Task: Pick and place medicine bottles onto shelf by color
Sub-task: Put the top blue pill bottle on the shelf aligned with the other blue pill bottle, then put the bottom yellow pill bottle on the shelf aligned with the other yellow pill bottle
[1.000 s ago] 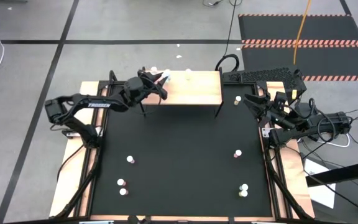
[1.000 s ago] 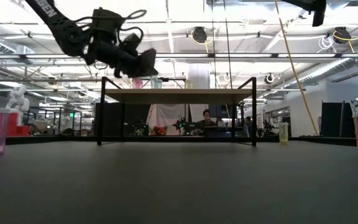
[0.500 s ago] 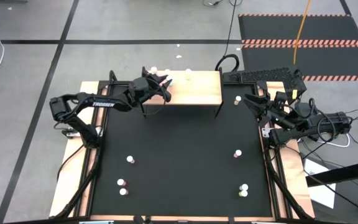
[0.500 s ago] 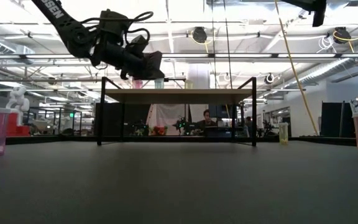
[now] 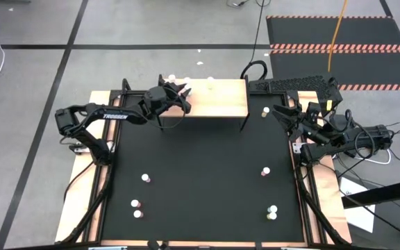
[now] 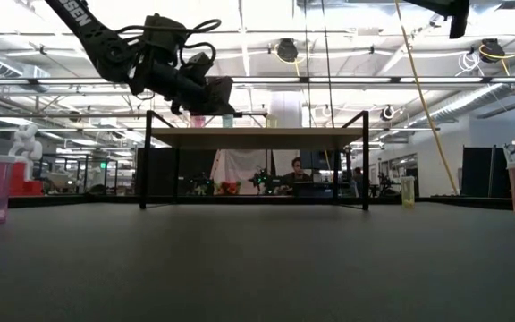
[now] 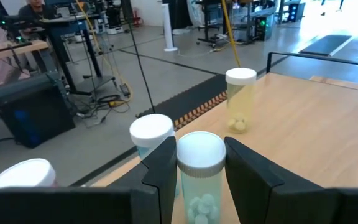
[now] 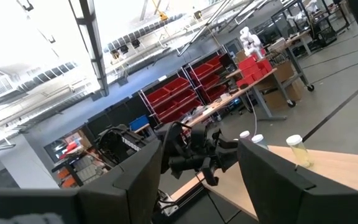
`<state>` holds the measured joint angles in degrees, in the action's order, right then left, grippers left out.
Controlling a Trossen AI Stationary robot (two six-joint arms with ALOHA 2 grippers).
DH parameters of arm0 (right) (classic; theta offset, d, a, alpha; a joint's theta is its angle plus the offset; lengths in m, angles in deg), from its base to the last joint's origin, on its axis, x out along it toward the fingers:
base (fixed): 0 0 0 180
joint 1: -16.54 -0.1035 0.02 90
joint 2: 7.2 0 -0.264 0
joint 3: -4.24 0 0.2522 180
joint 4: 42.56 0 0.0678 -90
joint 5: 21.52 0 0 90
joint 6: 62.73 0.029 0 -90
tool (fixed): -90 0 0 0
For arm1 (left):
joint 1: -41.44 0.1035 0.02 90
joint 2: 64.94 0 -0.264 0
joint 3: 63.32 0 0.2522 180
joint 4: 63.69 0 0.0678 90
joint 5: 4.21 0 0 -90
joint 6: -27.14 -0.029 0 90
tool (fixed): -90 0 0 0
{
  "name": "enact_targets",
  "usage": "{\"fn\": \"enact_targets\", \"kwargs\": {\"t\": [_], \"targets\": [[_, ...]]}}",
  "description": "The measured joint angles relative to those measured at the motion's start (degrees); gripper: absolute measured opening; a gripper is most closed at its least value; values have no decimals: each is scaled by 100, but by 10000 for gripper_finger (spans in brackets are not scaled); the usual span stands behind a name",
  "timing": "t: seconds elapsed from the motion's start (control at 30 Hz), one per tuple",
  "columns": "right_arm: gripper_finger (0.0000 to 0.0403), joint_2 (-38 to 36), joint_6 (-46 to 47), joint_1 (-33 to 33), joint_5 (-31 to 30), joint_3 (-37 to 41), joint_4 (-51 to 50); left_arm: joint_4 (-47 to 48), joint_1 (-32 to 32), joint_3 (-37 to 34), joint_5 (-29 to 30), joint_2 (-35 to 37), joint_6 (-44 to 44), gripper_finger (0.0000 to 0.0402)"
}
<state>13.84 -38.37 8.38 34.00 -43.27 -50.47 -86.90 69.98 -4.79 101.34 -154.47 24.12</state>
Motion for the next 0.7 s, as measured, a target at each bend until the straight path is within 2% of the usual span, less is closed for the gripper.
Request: {"fn": "enact_targets", "kwargs": {"t": [0.33,0.7], "targets": [[208,0,28,0,10,0,-2,0,-2,0,0,0,18,126],[208,0,48,0,22,0,-2,-1,-2,0,0,2,15,211]]}}
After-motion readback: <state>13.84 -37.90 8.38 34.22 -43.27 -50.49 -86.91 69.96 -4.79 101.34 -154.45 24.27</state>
